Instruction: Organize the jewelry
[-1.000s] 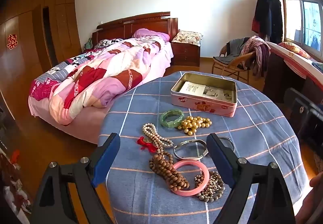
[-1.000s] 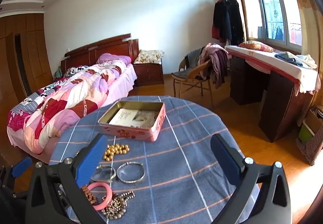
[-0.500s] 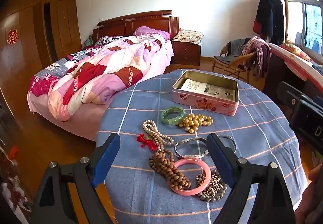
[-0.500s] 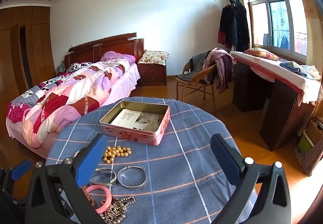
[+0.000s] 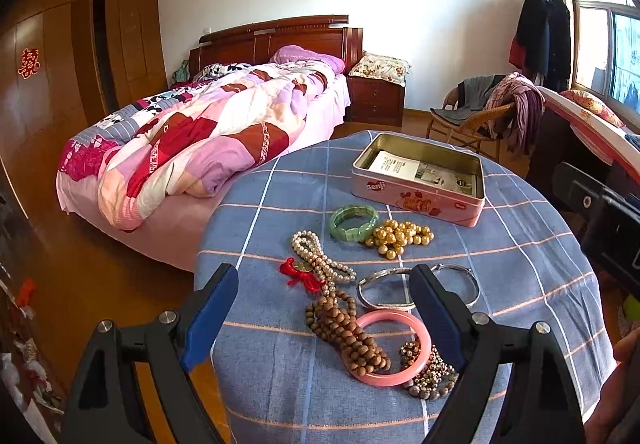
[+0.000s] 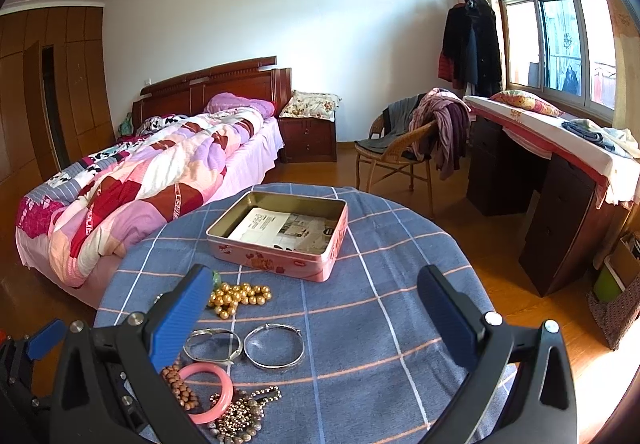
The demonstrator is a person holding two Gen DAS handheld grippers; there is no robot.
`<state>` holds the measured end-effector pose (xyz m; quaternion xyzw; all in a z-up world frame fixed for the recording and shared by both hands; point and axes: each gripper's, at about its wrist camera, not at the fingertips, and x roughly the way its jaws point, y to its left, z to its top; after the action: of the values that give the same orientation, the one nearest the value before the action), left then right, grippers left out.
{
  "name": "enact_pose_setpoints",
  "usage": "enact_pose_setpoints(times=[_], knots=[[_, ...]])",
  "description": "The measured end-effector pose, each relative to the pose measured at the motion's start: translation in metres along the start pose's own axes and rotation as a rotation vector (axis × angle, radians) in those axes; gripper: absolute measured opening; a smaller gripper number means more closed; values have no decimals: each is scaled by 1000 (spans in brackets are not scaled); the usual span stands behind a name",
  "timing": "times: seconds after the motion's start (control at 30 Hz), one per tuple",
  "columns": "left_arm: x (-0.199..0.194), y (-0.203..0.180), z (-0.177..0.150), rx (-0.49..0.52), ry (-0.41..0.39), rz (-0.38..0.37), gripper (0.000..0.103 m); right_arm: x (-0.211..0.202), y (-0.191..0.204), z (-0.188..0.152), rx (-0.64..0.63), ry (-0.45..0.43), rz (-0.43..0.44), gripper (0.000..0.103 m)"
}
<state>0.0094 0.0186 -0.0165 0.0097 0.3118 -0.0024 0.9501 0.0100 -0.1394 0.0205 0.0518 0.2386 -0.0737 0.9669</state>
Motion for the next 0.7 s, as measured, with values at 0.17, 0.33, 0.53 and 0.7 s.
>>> enact_pose_setpoints(times=[0.17, 0.33, 0.53, 0.7], knots=[[0, 1, 2, -1, -5, -2, 87, 1, 2, 2, 5, -7, 3, 103], [2, 2, 2, -1, -5, -4, 87, 0, 0, 2, 4, -8, -3, 103], [12, 0, 3, 2, 14, -6, 87, 5, -1, 0, 1, 0, -5, 103], [20, 2, 2, 4, 23, 8, 87, 16, 1, -1, 4, 11, 18, 103]])
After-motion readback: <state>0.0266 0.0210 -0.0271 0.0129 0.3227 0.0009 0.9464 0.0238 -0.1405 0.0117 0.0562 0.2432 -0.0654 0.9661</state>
